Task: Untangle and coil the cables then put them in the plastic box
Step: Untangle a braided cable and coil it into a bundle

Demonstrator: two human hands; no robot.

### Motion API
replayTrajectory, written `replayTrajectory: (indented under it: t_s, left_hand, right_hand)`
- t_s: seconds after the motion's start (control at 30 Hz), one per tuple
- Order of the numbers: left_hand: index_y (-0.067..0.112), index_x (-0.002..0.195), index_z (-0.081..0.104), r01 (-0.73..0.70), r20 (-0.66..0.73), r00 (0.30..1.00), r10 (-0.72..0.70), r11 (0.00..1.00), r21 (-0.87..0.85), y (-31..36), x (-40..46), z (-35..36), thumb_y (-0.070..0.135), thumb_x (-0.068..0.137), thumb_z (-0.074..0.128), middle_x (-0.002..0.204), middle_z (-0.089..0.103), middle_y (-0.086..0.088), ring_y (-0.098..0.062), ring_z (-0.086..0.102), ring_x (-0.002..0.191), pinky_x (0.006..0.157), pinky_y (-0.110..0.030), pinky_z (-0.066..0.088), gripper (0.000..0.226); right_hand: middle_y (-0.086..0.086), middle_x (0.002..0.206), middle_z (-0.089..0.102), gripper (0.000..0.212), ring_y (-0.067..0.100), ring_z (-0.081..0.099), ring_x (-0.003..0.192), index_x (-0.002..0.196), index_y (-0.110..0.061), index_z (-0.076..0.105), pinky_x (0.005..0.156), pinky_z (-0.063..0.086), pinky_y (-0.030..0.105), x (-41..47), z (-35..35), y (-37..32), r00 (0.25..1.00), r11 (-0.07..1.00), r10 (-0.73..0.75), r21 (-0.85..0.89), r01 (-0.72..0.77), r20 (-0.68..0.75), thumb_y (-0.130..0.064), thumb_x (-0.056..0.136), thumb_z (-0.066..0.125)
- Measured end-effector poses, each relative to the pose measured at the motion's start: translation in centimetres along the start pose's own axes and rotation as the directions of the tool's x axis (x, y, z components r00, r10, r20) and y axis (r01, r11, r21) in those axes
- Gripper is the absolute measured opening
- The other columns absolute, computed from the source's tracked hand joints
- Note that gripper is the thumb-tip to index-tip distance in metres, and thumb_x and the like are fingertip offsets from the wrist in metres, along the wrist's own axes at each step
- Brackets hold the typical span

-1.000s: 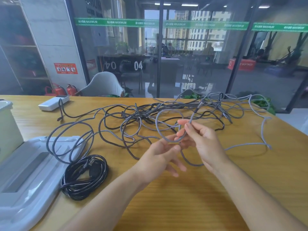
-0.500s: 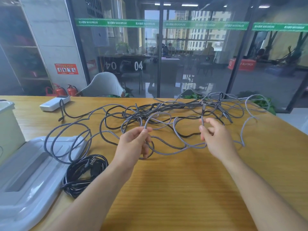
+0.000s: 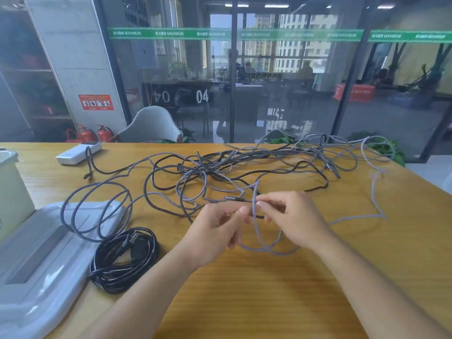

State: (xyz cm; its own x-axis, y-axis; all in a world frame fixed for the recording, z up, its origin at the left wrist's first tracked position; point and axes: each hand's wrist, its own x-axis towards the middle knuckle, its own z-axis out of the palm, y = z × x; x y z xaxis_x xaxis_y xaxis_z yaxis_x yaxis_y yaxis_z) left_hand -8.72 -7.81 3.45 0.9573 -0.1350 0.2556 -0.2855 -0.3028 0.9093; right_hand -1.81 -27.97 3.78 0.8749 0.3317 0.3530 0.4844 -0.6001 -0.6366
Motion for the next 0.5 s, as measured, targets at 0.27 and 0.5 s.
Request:
replayTrajectory:
  t_s: [0.27,0.5]
  left_hand:
    - [0.018,0.086,0.075,0.102,-0.203,0.973,-0.109,0.994,-0.044,-0.1,0.3,0.1,0.043,0.102,0.062,0.06,0.067,-0.006,-0.017,0.06,0.05,0.056,-0.025,0.052,0.033]
    - [0.017,0.099,0.076,-0.075,-0.305,0.952,0.017,0.981,-0.179,0.2,0.4,0.0,0.022,0.097,0.072,0.079,0.067,-0.009,-0.016,0.062,0.062,0.058,-0.027,0.056,0.007]
  right_hand:
    - [0.002,0.083,0.067,0.031,0.015,0.052,0.075,0.11,-0.031,0.078,0.065,0.042,0.026,-0.4,1.6,-1.3,0.988,0.859,-0.045,0.511,-0.038,0.149,-0.025,0.104,0.047]
    - [0.011,0.085,0.067,0.017,0.021,0.058,0.077,0.094,-0.025,0.075,0.075,0.047,0.039,-0.3,2.0,-1.3,0.994,0.899,-0.065,0.438,0.019,0.09,-0.041,0.099,0.069]
